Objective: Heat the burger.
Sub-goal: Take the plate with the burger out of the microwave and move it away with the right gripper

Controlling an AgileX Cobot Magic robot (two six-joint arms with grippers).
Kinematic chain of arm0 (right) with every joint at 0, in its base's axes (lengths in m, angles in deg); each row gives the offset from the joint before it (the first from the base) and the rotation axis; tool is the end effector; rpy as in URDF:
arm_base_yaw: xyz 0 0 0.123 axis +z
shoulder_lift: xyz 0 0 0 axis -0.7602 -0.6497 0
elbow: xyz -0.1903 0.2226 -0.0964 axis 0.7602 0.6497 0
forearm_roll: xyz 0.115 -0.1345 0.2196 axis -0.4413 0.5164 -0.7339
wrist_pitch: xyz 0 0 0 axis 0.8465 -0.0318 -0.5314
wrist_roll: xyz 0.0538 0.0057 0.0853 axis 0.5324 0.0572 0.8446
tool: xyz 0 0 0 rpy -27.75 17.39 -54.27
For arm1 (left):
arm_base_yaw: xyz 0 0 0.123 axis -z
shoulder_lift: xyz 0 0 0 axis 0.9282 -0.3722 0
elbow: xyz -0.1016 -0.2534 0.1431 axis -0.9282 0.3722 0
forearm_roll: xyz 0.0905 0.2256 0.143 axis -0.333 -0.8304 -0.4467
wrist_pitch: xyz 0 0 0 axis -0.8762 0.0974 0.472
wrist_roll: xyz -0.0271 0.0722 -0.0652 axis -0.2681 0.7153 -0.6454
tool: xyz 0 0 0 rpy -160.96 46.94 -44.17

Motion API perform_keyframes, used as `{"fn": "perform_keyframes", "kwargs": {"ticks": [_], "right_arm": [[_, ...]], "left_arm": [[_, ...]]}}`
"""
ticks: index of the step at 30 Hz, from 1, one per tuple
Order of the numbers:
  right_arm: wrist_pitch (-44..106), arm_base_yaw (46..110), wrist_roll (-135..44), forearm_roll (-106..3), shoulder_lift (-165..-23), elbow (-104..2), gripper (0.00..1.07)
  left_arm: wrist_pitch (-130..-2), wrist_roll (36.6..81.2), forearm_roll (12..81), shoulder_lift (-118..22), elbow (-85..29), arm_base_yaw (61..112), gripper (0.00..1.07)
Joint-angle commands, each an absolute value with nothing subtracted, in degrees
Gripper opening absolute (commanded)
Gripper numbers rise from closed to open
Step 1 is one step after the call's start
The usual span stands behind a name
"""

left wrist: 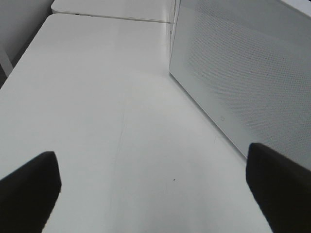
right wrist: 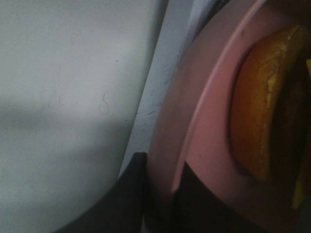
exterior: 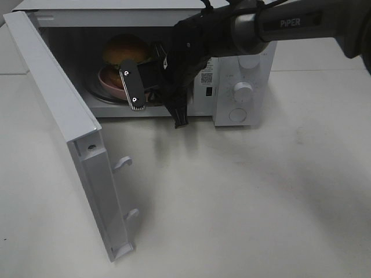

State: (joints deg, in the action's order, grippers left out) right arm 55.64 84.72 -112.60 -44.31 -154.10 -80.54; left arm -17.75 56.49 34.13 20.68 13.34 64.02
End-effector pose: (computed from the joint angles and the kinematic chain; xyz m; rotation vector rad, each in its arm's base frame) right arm 0.4520 0.3138 0.1557 -2.0273 1.3527 -0.3999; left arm 0.0079 -0.0030 0.2893 -0.0471 2.0214 0.0132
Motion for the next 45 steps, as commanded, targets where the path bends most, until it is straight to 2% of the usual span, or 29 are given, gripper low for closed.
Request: {"fn": "perform_keyframes", "kwargs": {"ticks": [1, 3, 17, 45], "right_arm": [[52.3, 84.4, -113.4, -44.3, -151.7, -79.1, 0.00], [48.4, 84.4, -115.3, -44.3, -148.7, -74.1, 0.00], [37.9, 84.4, -116.9, -44.3, -139.1, -59.8, 0.00], [31.8, 84.4, -118.1, -44.3, -121.5, -33.2, 0.00]], "left_arm": [[-18.1, 56.3, 34.2, 21.8, 13.5, 64.0, 0.95], [-18.1, 56.3, 34.2, 21.8, 13.5, 64.0, 0.95], [-18.1, 56.3, 34.2, 21.8, 13.5, 64.0, 0.95], [-18.1, 56.3, 34.2, 21.8, 13.5, 64.0, 0.95]]}}
